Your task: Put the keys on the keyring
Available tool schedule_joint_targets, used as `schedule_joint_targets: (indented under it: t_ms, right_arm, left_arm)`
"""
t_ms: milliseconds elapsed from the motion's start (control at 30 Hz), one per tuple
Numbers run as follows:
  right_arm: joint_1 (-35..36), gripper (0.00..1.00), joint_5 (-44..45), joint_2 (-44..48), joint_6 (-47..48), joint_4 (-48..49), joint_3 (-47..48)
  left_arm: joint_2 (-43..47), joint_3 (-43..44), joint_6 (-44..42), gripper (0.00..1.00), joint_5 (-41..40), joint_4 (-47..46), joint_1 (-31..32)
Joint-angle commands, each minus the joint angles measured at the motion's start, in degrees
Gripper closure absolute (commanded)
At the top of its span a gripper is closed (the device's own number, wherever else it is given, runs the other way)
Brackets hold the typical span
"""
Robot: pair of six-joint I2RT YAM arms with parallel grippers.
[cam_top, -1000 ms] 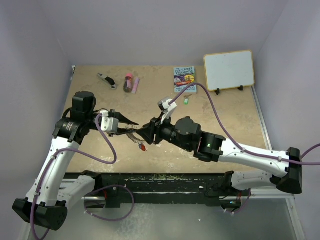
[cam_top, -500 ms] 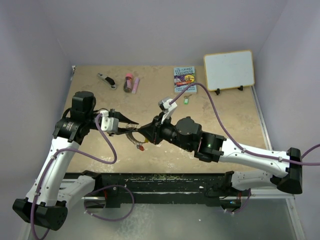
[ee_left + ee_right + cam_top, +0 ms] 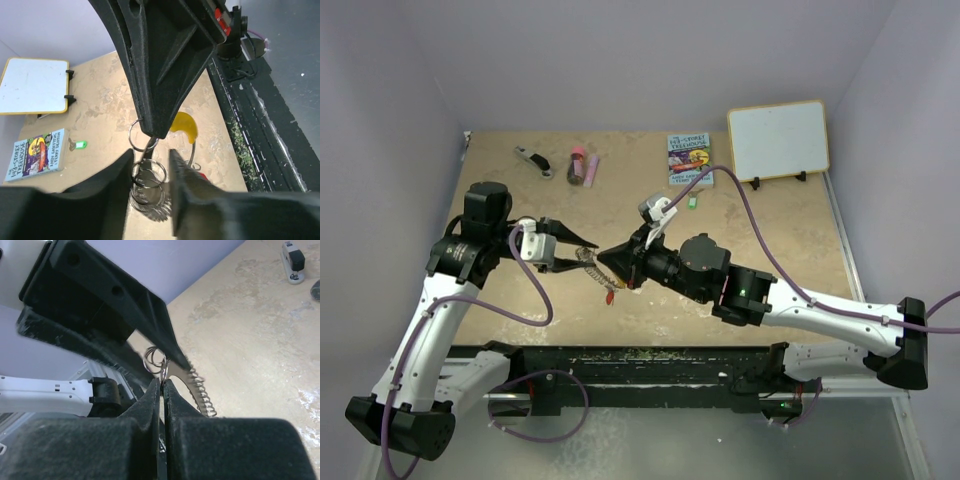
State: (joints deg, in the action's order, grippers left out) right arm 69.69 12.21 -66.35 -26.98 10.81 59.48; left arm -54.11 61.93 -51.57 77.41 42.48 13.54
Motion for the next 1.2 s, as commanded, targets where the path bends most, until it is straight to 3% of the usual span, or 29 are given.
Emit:
schedule_joint_targets:
  t_ms: [0, 67, 167, 400, 600, 900, 1167]
  right_arm:
    - [-0.28, 1.00, -0.10, 0.53, 3.00, 1.12, 1.54]
    - [-0.26, 1.00, -0.31, 0.61, 3.12, 0.55, 1.56]
    - [-0.26, 1.00, -0.30, 0.69, 3.23, 0.16, 1.44]
    - [0.04, 1.00, -3.06, -0.56, 4.24, -0.93, 3.02]
    - [1.01, 1.00, -3.78, -1.89, 5.11, -1.94, 4.62]
    - [1.58, 1.00, -5.39, -0.22, 6.16, -1.55, 3.71]
    - [1.68, 1.00, -9.18, 1.04, 9.31, -0.79, 2.47]
  left_arm:
    - [-0.40, 2.50, -1.91, 0.50, 2.64, 2.87, -0.19]
    - [-0.68, 3.25, -2.36, 0.38, 2.07, 4.43, -0.18]
    - [-0.99, 4.25, -2.36, 0.30, 1.98, 6.04, -0.20]
    - [-2.10, 4.70, -0.03, 0.28, 3.98, 3.98, -0.22]
    - [-3.55, 3.83, 0.27, 0.30, 5.38, 3.44, -0.18]
    - [-3.59, 3.24, -0.56, 0.53, 4.27, 4.28, -0.18]
    - [-4.21, 4.79, -8.72, 0.51, 4.15, 12.61, -0.18]
